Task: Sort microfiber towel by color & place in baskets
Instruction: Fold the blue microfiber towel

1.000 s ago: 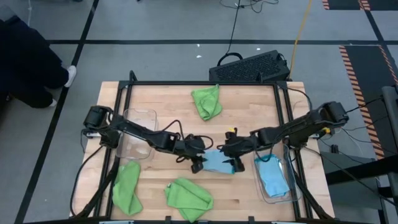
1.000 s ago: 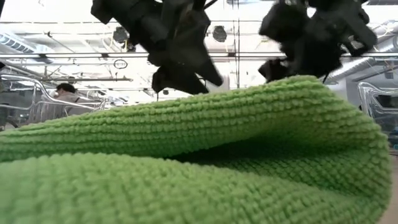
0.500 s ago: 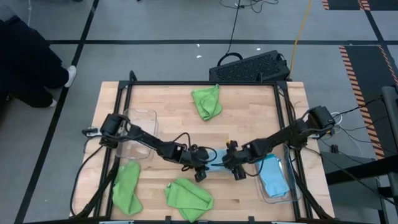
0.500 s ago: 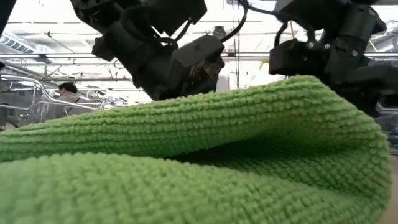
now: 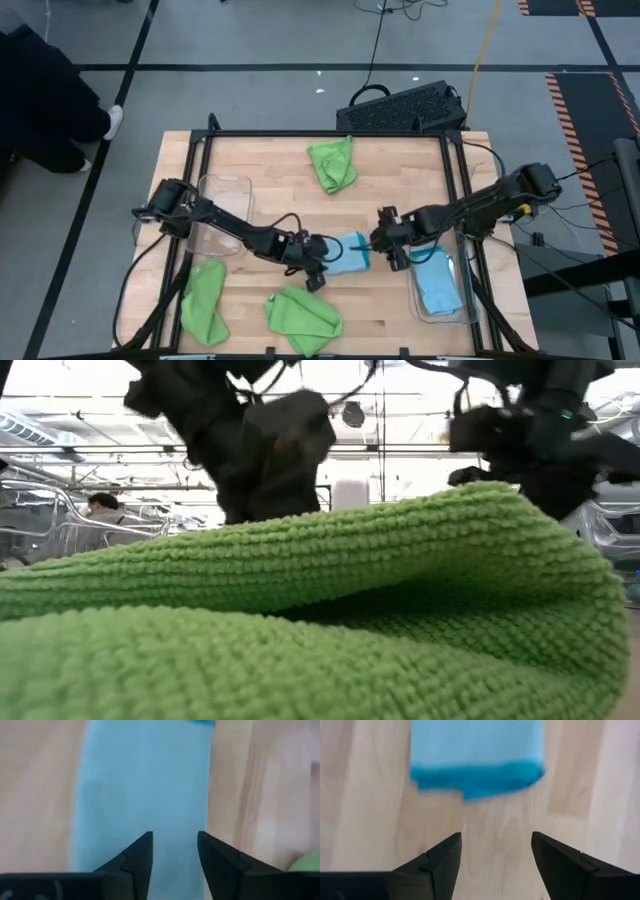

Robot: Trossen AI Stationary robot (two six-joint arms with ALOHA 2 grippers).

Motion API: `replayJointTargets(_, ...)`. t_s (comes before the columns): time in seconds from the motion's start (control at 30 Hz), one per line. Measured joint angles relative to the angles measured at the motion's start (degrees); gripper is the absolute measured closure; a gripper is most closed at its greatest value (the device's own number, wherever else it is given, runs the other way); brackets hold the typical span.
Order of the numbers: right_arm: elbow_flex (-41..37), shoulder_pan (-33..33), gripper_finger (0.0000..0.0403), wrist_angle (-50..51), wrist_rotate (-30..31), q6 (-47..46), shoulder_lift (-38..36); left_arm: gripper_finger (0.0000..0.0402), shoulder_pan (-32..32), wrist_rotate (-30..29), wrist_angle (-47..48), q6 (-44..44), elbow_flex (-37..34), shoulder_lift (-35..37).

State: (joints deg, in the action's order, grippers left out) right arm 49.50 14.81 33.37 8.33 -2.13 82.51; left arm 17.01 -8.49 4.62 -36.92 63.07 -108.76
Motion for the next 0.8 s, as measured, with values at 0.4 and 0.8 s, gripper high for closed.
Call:
replayJointTargets(0.4, 7.68, -8.04, 0.0167, -7.08, -9.99, -1.27, 5.3, 0.0245, -0.63, -2.88, 0.68, 2.34, 0.14, 10.17)
replayJointTargets(0.8, 13.76, -11.82, 0.0183, -5.13, -13.15, 15.05, 17.87, 0.0245, -3.39, -8.08, 10.35, 0.72, 0.14, 9.13)
